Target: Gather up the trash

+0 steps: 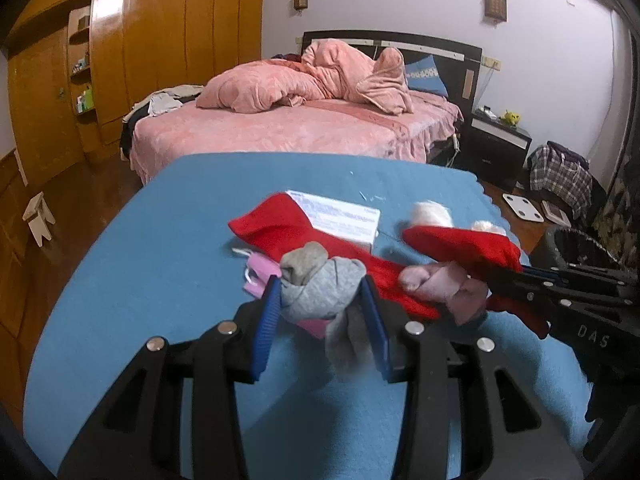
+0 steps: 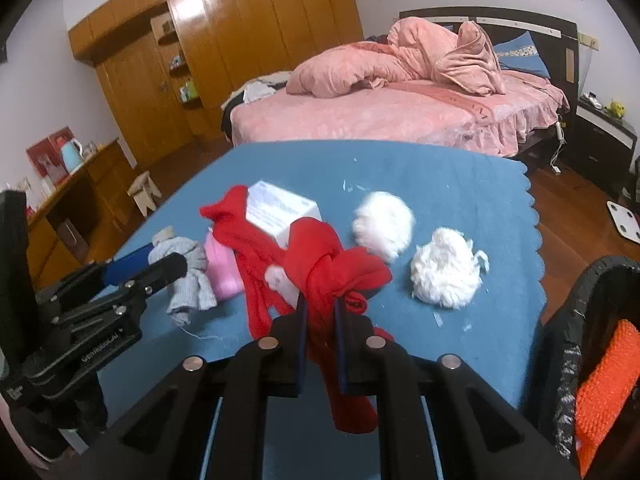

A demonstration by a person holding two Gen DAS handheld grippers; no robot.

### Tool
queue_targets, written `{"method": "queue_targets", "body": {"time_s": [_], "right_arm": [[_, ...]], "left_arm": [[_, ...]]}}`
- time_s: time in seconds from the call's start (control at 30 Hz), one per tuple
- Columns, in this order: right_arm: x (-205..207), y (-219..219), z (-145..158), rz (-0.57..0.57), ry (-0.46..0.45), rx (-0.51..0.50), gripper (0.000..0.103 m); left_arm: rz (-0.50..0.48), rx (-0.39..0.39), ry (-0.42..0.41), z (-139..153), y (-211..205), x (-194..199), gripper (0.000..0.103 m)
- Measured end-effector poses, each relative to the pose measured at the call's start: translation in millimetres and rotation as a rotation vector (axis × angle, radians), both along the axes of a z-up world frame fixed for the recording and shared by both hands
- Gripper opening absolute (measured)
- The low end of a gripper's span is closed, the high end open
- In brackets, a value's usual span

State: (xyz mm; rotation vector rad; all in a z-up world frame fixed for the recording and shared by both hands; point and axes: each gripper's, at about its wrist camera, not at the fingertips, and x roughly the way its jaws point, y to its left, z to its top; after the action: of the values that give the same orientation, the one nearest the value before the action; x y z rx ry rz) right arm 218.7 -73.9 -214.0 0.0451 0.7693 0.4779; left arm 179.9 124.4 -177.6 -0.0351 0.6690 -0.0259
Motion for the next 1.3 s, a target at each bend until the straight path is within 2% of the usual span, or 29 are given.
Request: {"method": "queue_targets", "body": {"time_s": [0.1,0.23,0.3,0.37,0.4,0.5,0.77,1.3], "right_arm": [[2,-3,-2,-0.017,0.014,0.001,0.02],[8,-3,-6,-0.025,0.026,-0.001,0.032],[13,-3,-10,-0.027,0.045,-0.007,0.032],[12,-2,-11,-0.022,0.051,-0.018,0.028],[12,-2,-11,-0.016,0.049,-0.02,0.018],[8,-6,-3,-0.021,0.019,-0.005,0.012],[-4,-21,33,-0.037,-0.075,0.055,0.011],[-36,-60,72,-0.109,-0.13,0.078,0.011]], "left_arm": [[-0.006,0.004,0.005,-3,-3,-2,0.039],[-0.008,0.006,0.005,-4,-3,-2,0.039],[-0.009,0.005,0.006,-4,-3,-2,0.039],[-0.01,0.007,0.007,-4,-3,-2,0.039],[-0.011,0.007,0.008,-4,-3,-2,0.039],[-0.012,0.007,0.005,-3,-3,-2,0.039],[-0.026,-0.001,-0.028,12,-10,-5,0.039],[-0.085,0.001,-0.098,52,-46,-16,0.039]]}}
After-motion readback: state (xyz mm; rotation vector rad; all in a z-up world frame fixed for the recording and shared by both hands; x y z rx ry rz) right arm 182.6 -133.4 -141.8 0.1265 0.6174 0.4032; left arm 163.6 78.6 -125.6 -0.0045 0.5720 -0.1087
